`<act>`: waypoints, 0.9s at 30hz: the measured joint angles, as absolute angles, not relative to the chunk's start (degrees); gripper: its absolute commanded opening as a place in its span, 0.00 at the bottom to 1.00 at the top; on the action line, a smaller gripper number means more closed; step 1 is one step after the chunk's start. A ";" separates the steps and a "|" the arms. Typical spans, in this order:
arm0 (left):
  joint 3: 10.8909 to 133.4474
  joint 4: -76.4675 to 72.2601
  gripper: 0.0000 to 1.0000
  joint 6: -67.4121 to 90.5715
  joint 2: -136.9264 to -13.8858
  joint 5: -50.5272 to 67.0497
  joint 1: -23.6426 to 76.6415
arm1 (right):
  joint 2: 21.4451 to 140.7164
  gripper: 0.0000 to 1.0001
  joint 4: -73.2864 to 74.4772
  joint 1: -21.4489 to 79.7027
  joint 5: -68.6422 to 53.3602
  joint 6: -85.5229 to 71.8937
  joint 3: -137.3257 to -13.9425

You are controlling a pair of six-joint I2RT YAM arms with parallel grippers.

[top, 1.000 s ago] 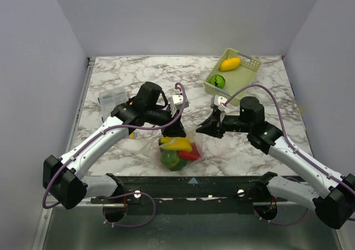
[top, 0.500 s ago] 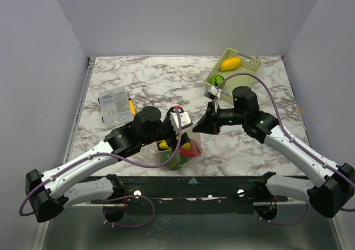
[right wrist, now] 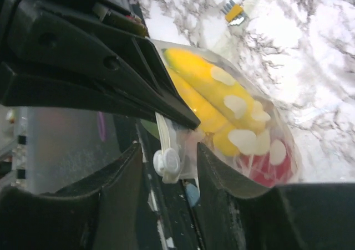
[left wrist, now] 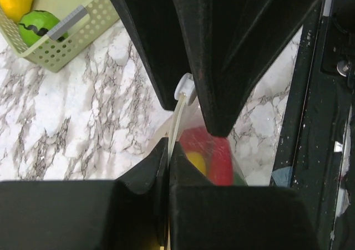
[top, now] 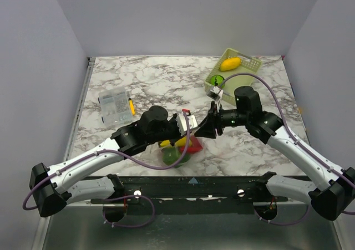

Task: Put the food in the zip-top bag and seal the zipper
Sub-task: Zip the zipper food storage bag at the center of the board.

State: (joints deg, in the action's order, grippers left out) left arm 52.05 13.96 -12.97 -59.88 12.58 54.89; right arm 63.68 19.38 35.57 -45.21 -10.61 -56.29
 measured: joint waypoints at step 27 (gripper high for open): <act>55.88 20.38 0.00 -7.84 -64.07 33.85 46.17 | 60.16 0.48 32.82 39.24 -43.86 20.64 -66.04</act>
